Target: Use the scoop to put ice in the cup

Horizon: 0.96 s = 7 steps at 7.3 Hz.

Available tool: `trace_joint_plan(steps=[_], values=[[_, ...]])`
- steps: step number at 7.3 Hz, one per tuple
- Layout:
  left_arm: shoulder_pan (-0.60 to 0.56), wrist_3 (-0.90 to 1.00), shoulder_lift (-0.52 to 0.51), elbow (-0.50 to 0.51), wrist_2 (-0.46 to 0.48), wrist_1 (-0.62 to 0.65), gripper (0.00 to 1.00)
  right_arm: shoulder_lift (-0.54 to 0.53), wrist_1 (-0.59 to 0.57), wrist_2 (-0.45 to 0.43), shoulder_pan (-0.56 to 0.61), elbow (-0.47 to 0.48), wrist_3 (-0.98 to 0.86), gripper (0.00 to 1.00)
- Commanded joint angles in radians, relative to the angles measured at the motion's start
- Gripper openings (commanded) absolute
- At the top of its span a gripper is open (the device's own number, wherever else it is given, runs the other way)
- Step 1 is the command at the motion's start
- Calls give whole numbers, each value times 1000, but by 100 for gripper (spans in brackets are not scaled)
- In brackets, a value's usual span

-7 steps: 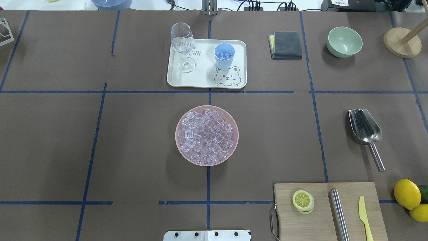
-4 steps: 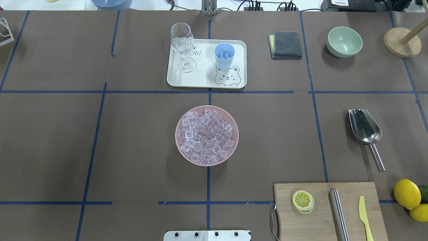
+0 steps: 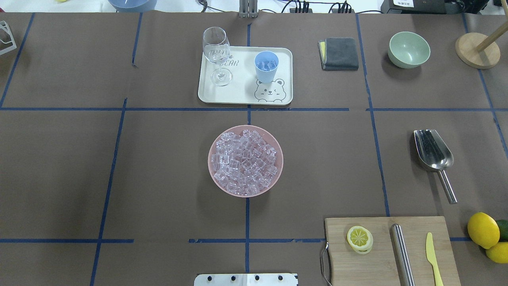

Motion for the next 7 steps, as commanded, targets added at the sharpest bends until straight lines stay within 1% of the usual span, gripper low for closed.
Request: trace_joint_plan(steps=[1,2,5,6,7], values=[[0,-3,-2,-4,1,0,100,-3,20,1,20,-13,-1,100],[0,-3,-5,-4,3,0,100,-6,46,1,32,-18,7,100],[0,-6,-3,-2,3,0,100,-5,48,2,34,-18,28,100],[0,-73,-8,-4,3,0,100,-5,48,2,35,-18,32,100],[0,-191,-13,-10,1,-5,100,0,48,2,37,-18,47,100]])
